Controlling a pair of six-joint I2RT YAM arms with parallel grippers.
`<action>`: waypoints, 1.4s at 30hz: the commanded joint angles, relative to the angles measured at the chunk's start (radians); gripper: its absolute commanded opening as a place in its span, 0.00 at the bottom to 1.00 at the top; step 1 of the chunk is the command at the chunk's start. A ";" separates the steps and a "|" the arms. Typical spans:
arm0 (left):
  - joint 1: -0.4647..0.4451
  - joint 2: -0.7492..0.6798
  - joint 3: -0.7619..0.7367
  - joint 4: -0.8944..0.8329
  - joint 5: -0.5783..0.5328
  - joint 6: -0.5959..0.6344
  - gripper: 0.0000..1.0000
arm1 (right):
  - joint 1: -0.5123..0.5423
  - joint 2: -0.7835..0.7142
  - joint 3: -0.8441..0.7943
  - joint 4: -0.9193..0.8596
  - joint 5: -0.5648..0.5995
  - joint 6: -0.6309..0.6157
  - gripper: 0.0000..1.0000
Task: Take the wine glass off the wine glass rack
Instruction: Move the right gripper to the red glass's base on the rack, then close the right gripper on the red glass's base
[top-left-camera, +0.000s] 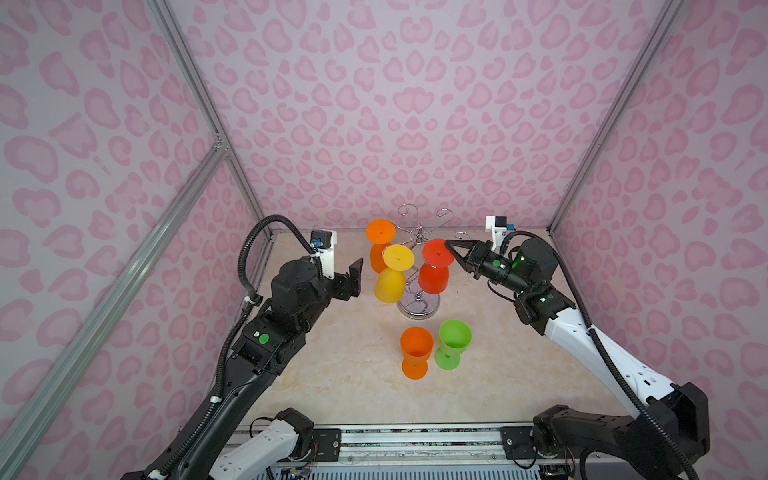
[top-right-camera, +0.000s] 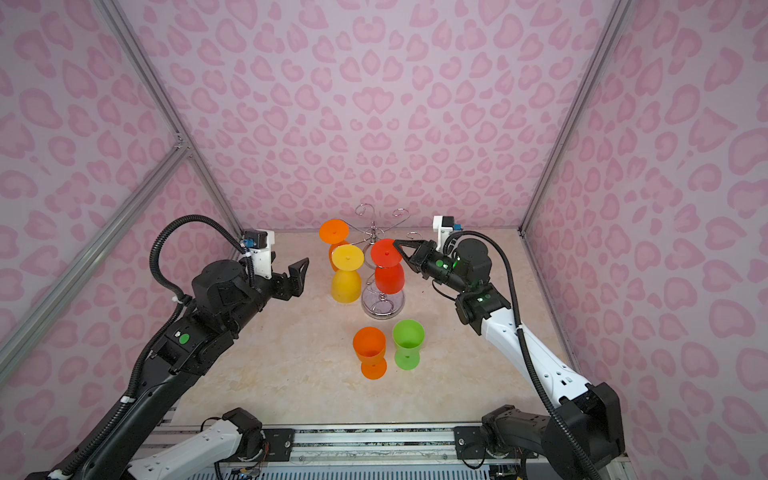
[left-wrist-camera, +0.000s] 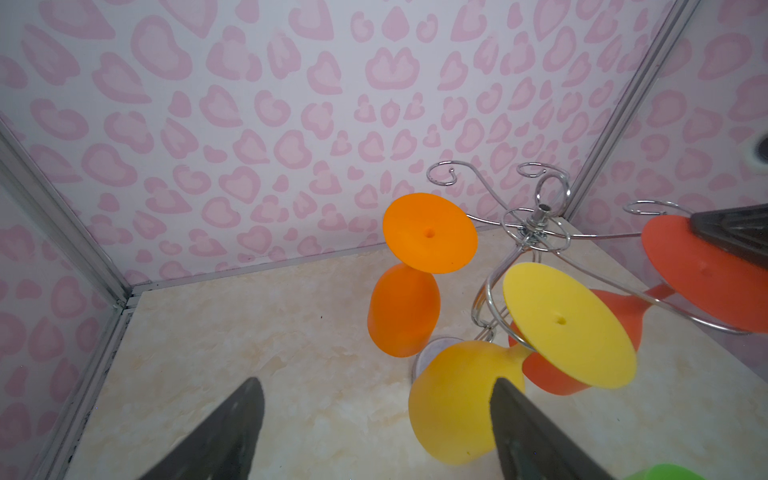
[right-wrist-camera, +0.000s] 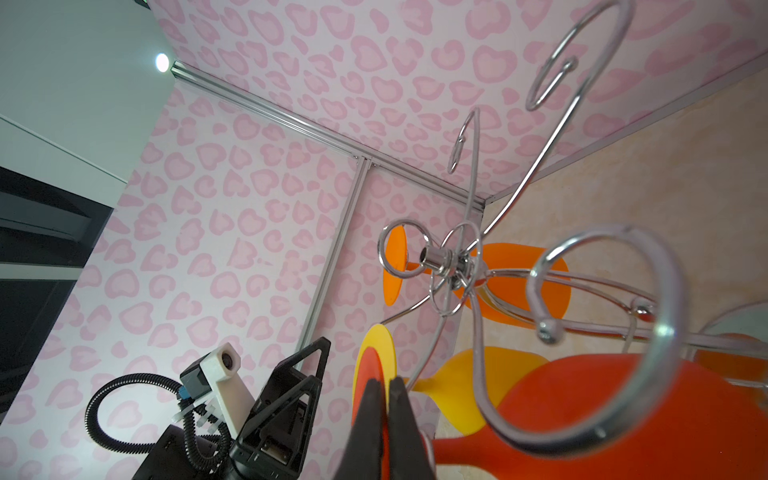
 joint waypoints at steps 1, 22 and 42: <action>0.003 0.002 0.001 0.028 0.006 -0.008 0.87 | 0.001 -0.002 -0.005 0.062 -0.028 0.026 0.00; 0.012 0.018 0.014 0.026 0.025 -0.007 0.86 | 0.037 -0.023 0.034 0.004 -0.044 0.010 0.00; 0.017 0.018 0.001 0.023 0.030 -0.012 0.86 | 0.077 -0.069 0.036 -0.035 -0.038 -0.006 0.00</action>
